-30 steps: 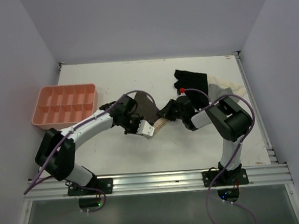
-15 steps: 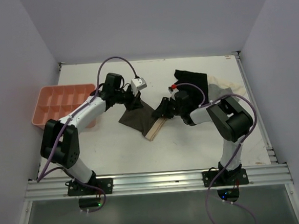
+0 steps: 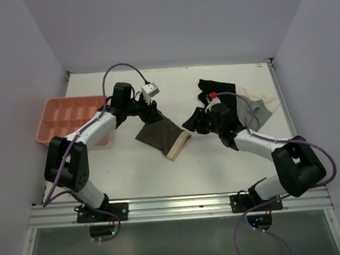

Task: Roll the underwear
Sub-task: Fold the underwear

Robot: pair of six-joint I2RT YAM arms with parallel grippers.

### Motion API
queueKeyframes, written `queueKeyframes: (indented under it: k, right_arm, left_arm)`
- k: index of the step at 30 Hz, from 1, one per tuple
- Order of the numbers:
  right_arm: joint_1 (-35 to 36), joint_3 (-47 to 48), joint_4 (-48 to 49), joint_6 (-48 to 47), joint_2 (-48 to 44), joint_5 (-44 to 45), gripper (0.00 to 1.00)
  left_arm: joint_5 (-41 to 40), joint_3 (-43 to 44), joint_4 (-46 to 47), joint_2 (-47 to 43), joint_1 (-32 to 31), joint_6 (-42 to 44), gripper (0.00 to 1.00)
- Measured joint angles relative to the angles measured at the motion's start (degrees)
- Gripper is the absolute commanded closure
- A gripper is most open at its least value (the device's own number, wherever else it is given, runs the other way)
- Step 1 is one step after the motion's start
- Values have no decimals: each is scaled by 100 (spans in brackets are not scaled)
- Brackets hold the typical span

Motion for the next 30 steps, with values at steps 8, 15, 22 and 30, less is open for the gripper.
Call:
queueKeyframes:
  k: [8,15,22,30]
  right_arm:
    - [22,-483,-887,-697,-44,483,54]
    - [103,-634,-105,-120,-142,409,66]
    - [417,-758,1569,920,573,341,72]
    - [435,-1239,3427,1873,2197,369,73]
  left_arm:
    - [138,-308,-446,-793,74,295,41]
    - [-74,-295,-87,-946,166,-181,100]
    - [-192,-337,898,-374,184,-1360,100]
    - [-138,-428,2009,765,195,-2481,100]
